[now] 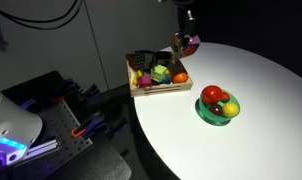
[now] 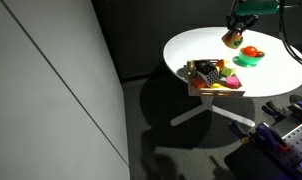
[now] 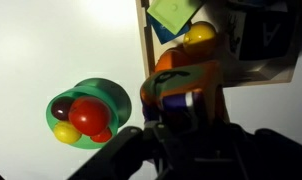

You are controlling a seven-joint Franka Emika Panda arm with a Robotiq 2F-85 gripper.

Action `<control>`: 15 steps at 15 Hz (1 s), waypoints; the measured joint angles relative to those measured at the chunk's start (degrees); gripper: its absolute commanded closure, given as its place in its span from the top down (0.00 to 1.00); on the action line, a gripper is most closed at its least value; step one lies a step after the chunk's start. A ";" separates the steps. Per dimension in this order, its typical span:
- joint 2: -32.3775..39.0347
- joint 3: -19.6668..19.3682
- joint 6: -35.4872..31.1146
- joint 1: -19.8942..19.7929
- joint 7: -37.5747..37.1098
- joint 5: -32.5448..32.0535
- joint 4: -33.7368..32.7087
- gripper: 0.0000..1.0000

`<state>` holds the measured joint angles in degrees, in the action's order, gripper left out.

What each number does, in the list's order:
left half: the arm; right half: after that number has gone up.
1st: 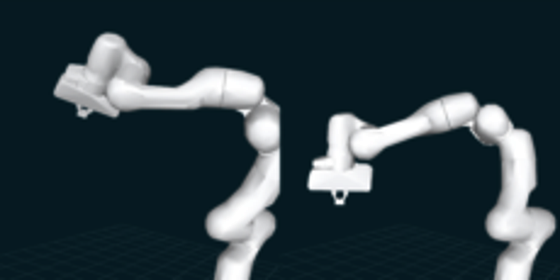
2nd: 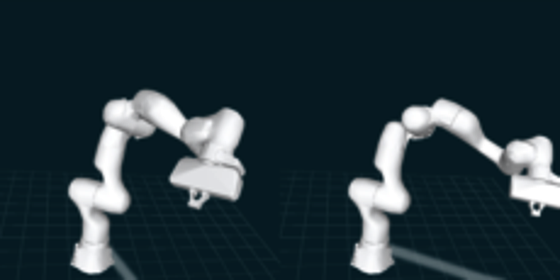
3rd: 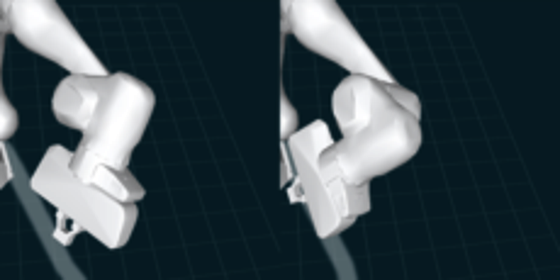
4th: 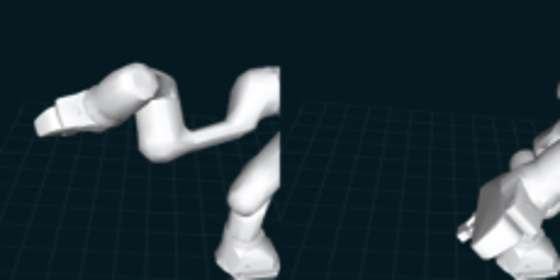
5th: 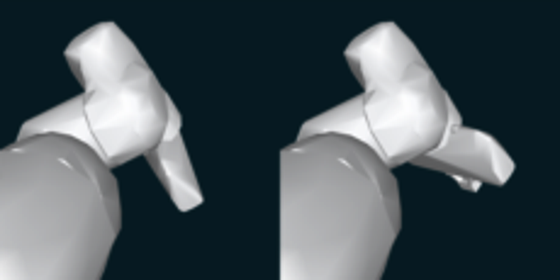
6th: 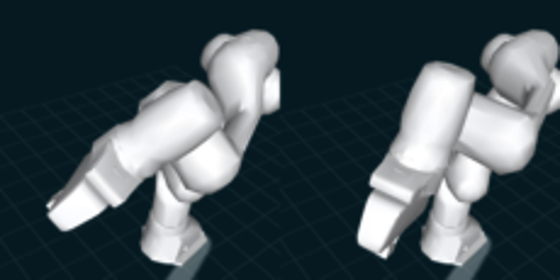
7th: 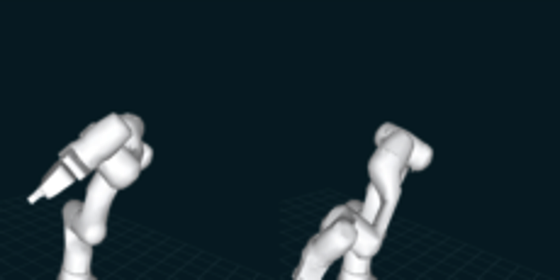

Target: Put the toy foam in the box

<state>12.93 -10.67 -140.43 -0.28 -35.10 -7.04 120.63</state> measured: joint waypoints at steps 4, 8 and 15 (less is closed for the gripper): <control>2.29 1.56 -0.20 2.16 -2.42 -0.02 -1.45 0.15; 4.76 3.04 -4.29 3.66 -4.21 0.03 -2.07 0.15; 9.32 3.32 -11.49 5.26 -4.46 0.63 -2.05 0.15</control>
<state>22.25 -7.35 -151.92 4.98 -39.56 -6.41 118.58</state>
